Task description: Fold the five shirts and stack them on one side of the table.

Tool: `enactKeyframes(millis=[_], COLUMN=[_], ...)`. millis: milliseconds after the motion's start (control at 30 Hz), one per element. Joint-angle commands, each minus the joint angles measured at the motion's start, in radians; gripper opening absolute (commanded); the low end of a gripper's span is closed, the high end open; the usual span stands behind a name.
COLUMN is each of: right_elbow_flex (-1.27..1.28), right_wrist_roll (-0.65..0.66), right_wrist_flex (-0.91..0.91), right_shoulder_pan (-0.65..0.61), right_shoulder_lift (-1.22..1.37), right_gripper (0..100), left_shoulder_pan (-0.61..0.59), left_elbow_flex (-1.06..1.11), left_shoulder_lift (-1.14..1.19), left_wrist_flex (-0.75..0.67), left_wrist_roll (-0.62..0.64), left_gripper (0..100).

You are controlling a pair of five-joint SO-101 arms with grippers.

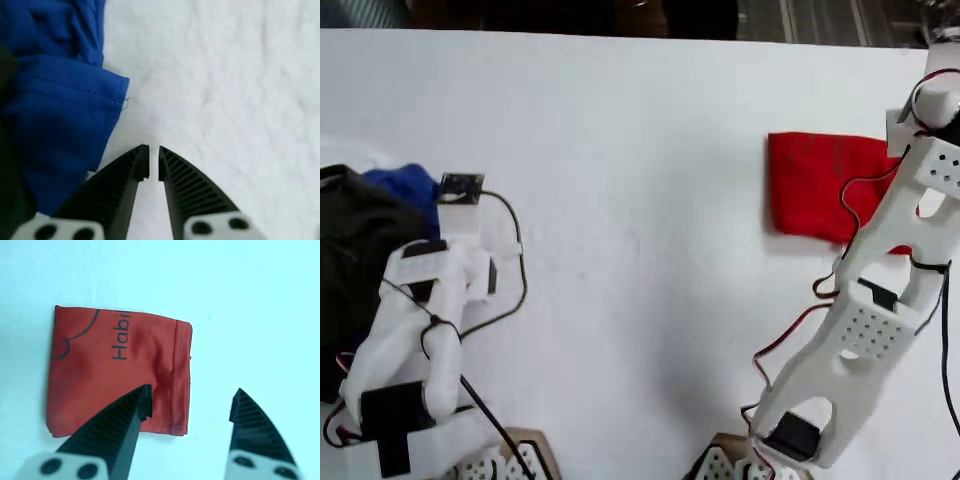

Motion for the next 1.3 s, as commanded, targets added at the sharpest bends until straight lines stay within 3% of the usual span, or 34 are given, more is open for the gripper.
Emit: enactKeyframes(millis=[0,200,300,367,467,567,833,1033,1100,1167,1267], right_elbow_flex=[0.176,0.724,0.959,1.094,1.275,1.412,1.537,1.537,1.537,1.539,1.539], right_wrist_roll=[-0.040,-0.038,-0.038,-0.038,-0.038,-0.038,-0.043,-0.048,-0.048,-0.048,-0.041], right_wrist_flex=[0.024,0.024,0.022,0.022,0.022,0.019,0.004,0.005,0.005,0.005,0.002], right_shoulder_pan=[-0.035,-0.160,-0.246,-0.305,-0.380,-0.423,-0.426,-0.424,-0.424,-0.424,-0.424], right_shoulder_lift=[-0.196,-0.573,-0.757,-0.857,-0.963,-1.017,-1.044,-1.044,-1.041,-1.036,-1.036], right_gripper=[25.1,25.1,25.1,25.1,25.1,25.1,25.1,25.1,25.1,25.1,25.1], left_shoulder_pan=[-0.008,-0.144,-0.258,-0.308,-0.324,-0.322,-0.322,-0.324,-0.322,-0.307,-0.256], left_elbow_flex=[-0.134,-0.361,-0.435,-0.472,-0.535,-0.630,-1.033,-1.288,-1.371,-1.448,-1.527], left_shoulder_lift=[-0.137,-0.290,-0.281,-0.245,-0.141,0.031,0.528,0.749,0.776,0.787,0.784], left_wrist_flex=[0.180,0.399,0.416,0.413,0.413,0.394,0.477,0.592,0.660,0.724,0.830], left_wrist_roll=[0.003,-0.126,-0.178,-0.196,-0.203,-0.203,-0.207,-0.209,-0.209,-0.203,-0.198], left_gripper=[6,6,8,15,26,26,25,24,17,1,2])
